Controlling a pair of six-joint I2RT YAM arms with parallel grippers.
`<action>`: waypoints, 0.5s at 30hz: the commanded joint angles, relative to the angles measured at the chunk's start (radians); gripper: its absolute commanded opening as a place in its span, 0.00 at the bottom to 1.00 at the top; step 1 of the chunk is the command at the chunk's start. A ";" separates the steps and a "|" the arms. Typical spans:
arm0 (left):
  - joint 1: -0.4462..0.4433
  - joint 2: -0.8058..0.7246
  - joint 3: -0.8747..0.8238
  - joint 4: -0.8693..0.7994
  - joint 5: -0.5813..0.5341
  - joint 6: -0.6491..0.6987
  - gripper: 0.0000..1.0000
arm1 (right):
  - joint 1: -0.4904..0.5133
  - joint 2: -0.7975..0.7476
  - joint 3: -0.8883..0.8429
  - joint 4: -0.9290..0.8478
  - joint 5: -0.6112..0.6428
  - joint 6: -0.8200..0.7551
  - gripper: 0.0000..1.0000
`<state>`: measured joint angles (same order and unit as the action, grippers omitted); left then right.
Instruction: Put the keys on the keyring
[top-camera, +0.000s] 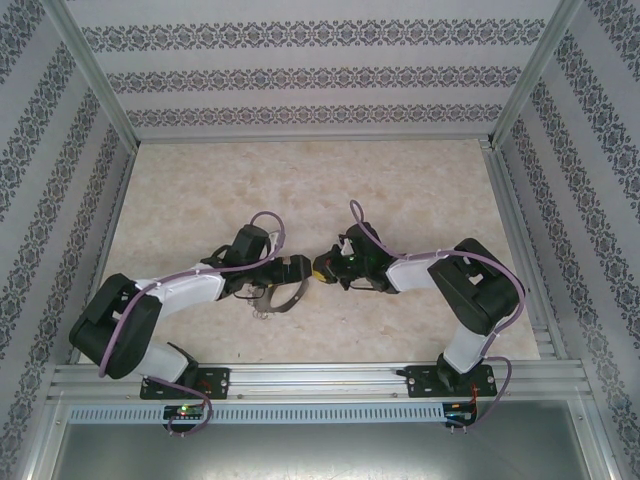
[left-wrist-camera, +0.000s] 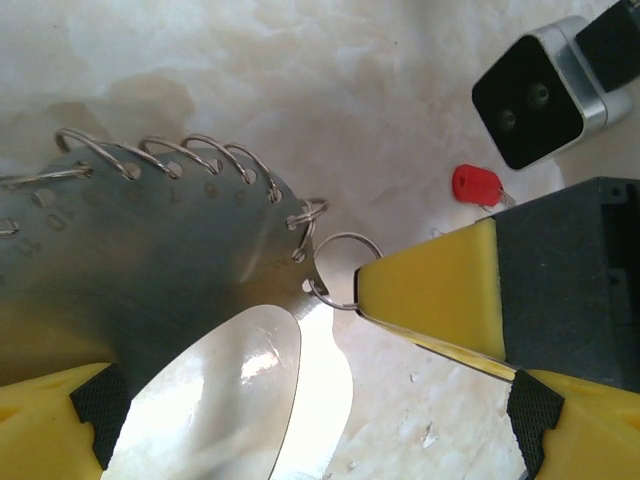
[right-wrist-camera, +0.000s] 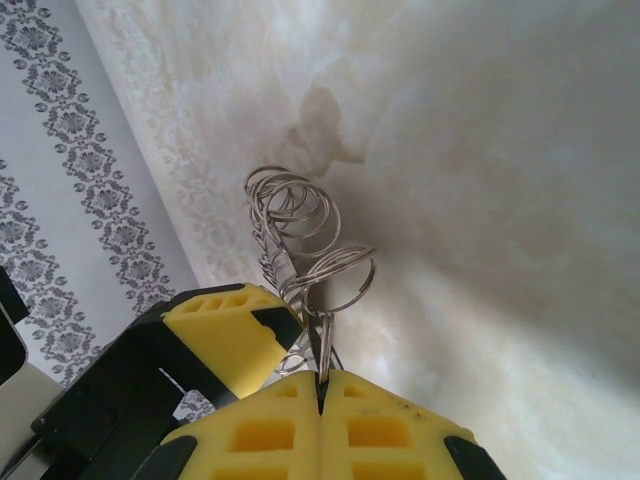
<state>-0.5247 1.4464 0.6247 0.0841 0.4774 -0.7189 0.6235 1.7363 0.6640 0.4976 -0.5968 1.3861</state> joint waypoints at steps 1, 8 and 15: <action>-0.012 0.026 -0.010 0.044 -0.066 0.001 1.00 | -0.014 -0.007 -0.038 0.084 -0.035 0.046 0.00; -0.011 0.073 -0.001 0.077 -0.098 0.012 1.00 | -0.009 0.018 -0.078 0.176 -0.045 0.102 0.00; -0.013 0.120 0.038 0.116 -0.045 0.005 1.00 | 0.003 0.157 -0.091 0.449 -0.058 0.246 0.00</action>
<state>-0.5301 1.5406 0.6464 0.1738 0.4175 -0.7177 0.6174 1.8477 0.5800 0.7673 -0.6182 1.5440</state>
